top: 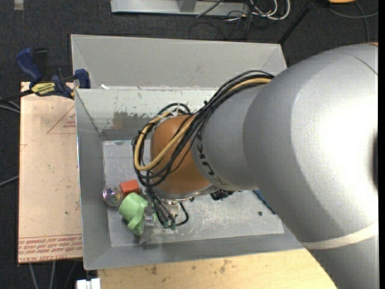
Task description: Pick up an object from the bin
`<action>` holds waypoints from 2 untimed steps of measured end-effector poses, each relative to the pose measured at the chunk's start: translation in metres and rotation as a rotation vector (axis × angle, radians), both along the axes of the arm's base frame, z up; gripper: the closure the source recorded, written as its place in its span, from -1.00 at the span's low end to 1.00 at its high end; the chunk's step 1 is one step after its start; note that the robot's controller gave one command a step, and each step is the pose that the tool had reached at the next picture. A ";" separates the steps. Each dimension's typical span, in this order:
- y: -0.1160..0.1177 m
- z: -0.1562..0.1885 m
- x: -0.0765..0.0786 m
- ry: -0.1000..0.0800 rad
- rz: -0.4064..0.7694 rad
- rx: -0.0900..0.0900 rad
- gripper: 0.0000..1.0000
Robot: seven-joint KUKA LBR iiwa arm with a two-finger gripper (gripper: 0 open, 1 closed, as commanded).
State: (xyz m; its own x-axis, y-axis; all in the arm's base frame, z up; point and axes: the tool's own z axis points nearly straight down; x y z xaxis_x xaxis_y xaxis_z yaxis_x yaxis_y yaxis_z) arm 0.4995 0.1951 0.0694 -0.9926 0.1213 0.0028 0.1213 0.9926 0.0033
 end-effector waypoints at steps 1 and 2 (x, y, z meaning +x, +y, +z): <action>-0.004 0.000 0.002 0.000 -0.007 -0.002 1.00; 0.013 0.119 0.022 -0.011 0.008 0.001 1.00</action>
Offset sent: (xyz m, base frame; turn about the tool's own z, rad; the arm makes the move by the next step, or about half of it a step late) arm 0.0000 0.0000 0.0000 0.0000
